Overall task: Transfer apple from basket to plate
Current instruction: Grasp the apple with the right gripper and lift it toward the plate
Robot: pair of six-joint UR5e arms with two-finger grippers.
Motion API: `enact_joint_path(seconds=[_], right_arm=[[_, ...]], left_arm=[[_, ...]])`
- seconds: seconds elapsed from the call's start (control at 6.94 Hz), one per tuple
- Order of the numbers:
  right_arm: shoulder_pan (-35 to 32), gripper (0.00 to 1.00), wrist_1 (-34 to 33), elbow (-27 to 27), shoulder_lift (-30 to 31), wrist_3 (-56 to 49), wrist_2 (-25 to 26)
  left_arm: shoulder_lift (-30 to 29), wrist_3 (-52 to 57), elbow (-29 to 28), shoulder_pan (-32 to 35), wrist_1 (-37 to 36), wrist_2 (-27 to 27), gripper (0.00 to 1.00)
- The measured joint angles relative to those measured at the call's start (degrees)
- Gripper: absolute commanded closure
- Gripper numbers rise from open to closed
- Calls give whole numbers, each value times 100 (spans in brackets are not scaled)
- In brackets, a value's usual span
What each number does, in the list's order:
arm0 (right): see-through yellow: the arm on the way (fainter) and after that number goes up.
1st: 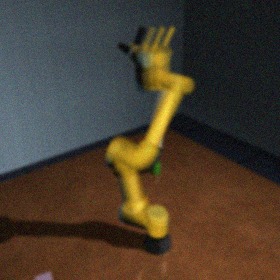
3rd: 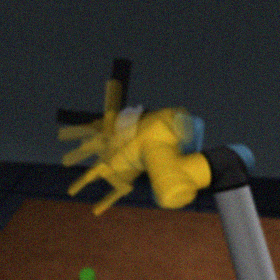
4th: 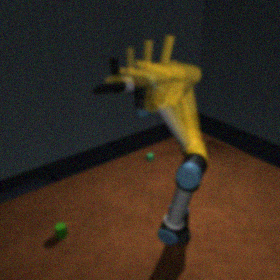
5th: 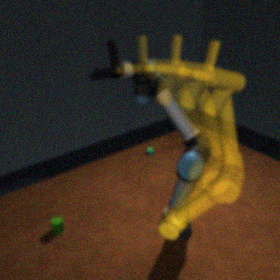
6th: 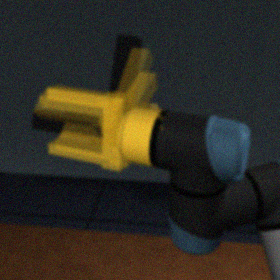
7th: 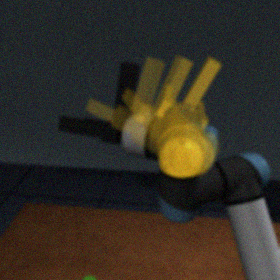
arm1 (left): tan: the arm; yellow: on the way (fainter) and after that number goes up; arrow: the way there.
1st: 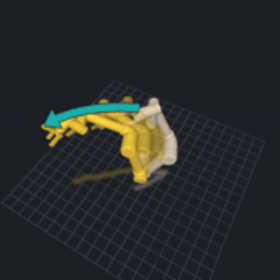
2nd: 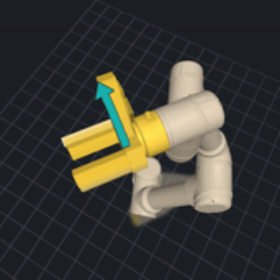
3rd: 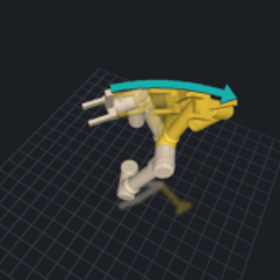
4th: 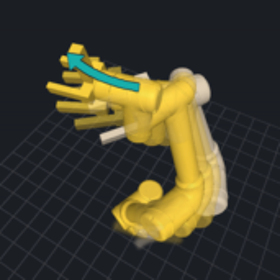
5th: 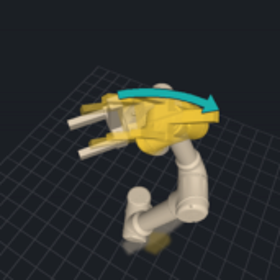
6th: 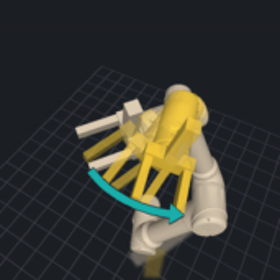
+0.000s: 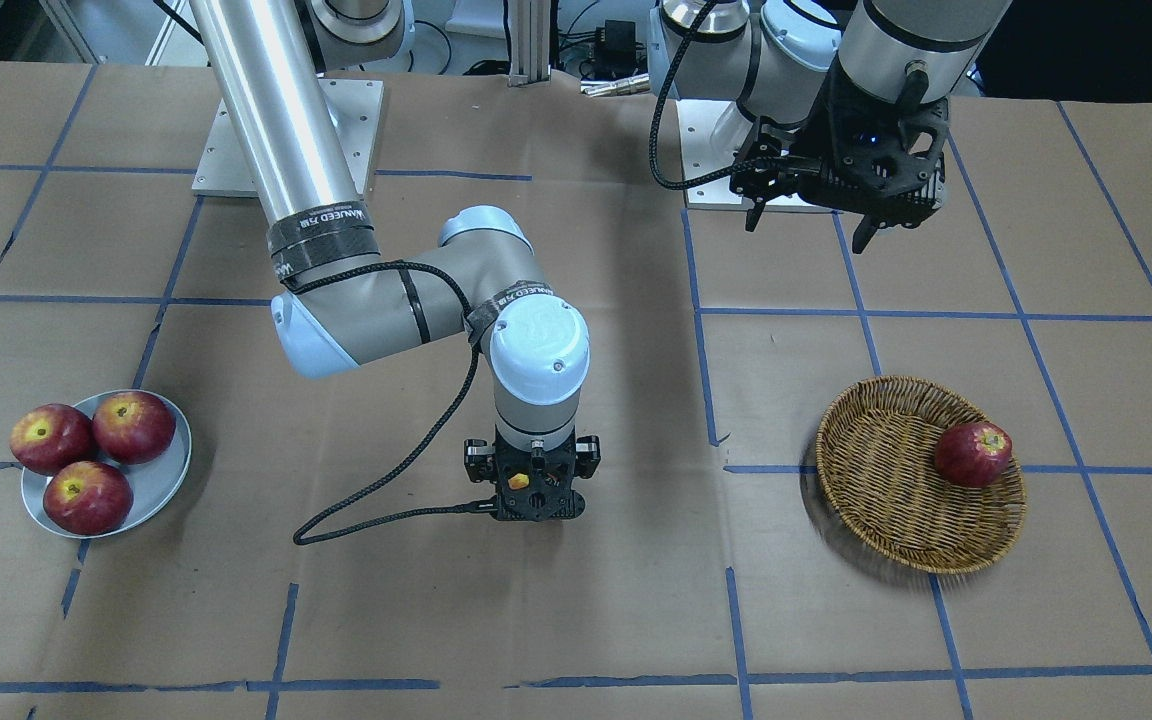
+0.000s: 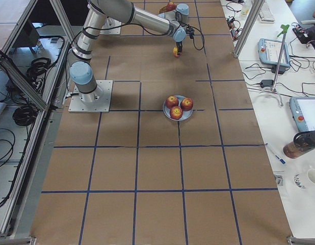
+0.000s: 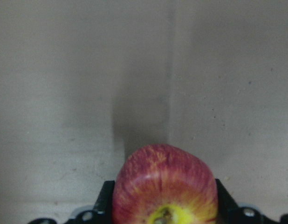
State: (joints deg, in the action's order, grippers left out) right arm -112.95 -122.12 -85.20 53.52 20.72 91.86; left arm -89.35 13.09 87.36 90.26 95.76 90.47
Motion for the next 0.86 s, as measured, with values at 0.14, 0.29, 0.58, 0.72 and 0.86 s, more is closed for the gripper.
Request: enact_joint_path(seconds=[0.14,0.29,0.58,0.72,0.86], right_arm=[[1,44,-46,13,2,-6,83],[4,43,-127,21,22,-9,166],[30,43,-156,67,203,-13,224],[74,43,-56,77,458,-30,227],[176,43,164,43,785,-143,231]], left_arm=[[-3,0,0,0,0,-4,1],[-3,0,0,0,-3,-11,1],[-9,2,0,0,-3,-19,1],[-11,6,0,0,1,-20,1],[-12,8,0,0,3,-20,1]])
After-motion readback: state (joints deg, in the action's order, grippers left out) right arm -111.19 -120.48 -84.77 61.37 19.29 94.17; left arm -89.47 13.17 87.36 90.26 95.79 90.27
